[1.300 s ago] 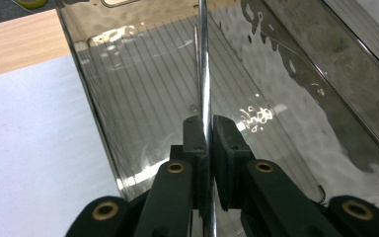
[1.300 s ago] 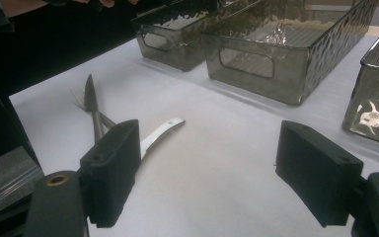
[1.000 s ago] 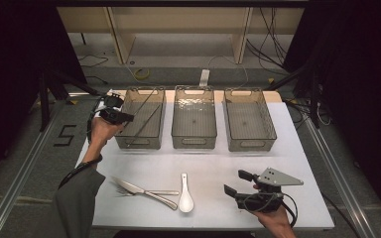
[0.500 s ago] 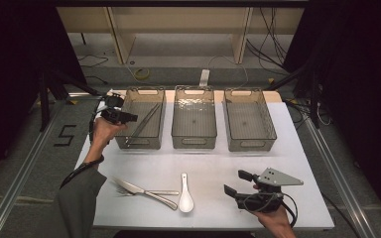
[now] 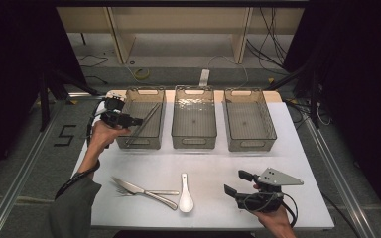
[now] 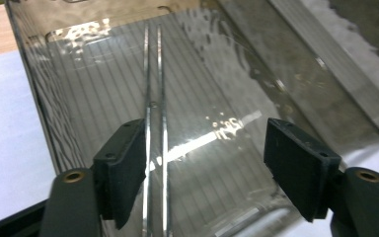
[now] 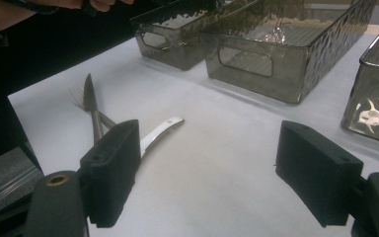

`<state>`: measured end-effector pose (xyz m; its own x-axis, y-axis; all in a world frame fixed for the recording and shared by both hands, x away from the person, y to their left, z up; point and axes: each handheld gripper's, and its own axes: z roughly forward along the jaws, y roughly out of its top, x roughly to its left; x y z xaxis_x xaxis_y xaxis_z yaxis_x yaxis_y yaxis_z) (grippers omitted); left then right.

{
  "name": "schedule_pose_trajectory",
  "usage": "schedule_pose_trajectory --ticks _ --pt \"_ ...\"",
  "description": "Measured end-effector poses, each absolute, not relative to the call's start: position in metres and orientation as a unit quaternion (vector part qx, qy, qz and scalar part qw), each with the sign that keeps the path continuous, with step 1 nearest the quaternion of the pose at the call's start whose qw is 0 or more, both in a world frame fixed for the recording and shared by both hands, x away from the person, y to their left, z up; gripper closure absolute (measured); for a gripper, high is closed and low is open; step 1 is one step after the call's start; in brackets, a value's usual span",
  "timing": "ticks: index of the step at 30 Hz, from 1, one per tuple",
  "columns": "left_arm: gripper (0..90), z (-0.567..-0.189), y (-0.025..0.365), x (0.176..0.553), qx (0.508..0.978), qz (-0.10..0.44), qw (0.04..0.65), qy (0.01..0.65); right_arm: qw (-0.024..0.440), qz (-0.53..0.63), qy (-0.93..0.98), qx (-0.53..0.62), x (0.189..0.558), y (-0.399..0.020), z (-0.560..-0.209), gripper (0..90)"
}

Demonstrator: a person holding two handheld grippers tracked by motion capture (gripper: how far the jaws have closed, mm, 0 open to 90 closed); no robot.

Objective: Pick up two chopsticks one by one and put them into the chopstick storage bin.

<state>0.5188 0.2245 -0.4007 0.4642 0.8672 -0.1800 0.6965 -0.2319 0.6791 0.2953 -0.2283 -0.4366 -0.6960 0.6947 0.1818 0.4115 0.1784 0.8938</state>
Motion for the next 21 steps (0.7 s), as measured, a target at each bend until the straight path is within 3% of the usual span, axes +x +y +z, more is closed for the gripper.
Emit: schedule_pose_trajectory --ticks 21 --pt "23.8 -0.39 0.198 0.451 0.793 0.101 0.398 0.451 0.127 0.51 0.764 0.374 0.297 -0.221 -0.438 26.3"
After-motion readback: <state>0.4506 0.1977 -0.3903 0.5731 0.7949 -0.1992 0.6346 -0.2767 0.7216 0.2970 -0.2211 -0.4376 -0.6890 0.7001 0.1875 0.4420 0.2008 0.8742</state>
